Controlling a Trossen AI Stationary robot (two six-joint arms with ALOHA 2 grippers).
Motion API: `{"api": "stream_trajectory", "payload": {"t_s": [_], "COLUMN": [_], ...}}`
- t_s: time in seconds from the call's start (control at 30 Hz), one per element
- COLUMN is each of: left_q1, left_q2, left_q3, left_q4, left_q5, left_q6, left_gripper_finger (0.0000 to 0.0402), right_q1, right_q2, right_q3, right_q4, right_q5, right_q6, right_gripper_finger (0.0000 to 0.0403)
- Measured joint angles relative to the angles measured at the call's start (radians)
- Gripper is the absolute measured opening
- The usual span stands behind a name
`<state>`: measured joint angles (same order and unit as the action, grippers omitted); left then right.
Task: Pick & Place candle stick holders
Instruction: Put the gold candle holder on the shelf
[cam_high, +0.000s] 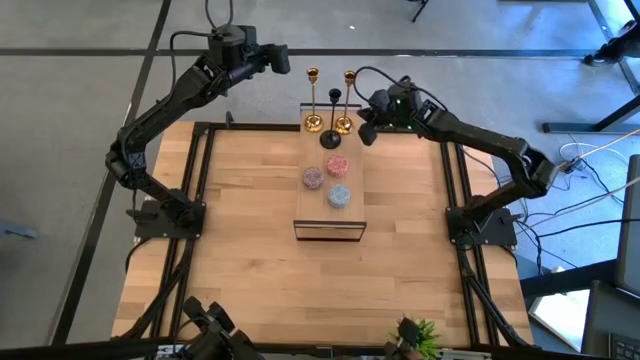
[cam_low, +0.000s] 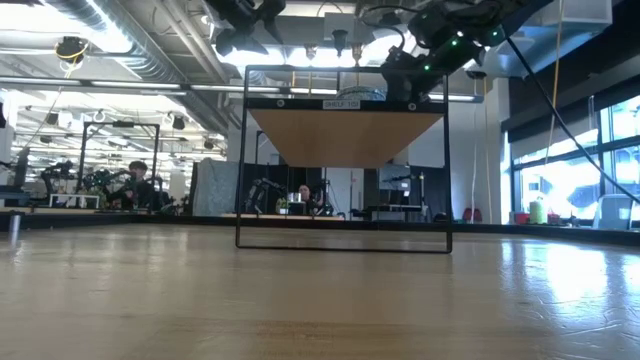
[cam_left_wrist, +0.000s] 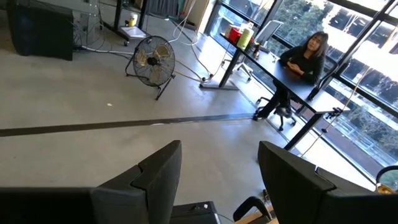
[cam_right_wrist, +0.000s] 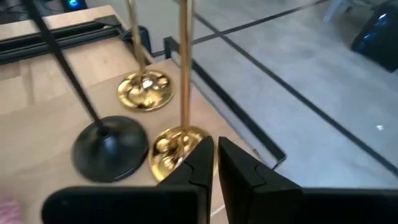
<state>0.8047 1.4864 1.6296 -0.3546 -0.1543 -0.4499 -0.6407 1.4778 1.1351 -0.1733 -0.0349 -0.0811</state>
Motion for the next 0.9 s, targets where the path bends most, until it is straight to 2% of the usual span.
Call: {"api": "stream_trajectory", "payload": {"t_s": [0.2, 0.5, 0.63, 0.8, 0.9], "left_q1": [0.0, 0.003, 0.003, 0.002, 0.0], "left_q2": [0.0, 0.0, 0.0, 0.0, -0.009], "left_q3": [0.0, 0.0, 0.0, 0.0, 0.0], "left_q4": [-0.025, -0.172, -0.211, -0.248, -0.279], "left_q5": [0.002, 0.008, 0.055, 0.142, 0.204], "left_q6": [0.033, 0.083, 0.112, 0.141, 0.166], "left_gripper_finger": [0.021, 0.0209, 0.02, 0.0166, 0.0141], "right_q1": [0.0, 0.007, 0.025, 0.077, 0.131], "right_q2": [-0.031, -0.121, -0.186, -0.265, -0.309], "right_q3": [0.0, 0.0, 0.0, 0.0, 0.0], "right_q4": [-0.05, -0.148, -0.194, -0.237, -0.256], "right_q5": [-0.021, -0.02, -0.019, -0.014, 0.048], "right_q6": [0.021, 0.071, 0.124, 0.211, 0.275], "right_gripper_finger": [0.0017, 0.0016, 0.0016, 0.0016, 0.0016]}}
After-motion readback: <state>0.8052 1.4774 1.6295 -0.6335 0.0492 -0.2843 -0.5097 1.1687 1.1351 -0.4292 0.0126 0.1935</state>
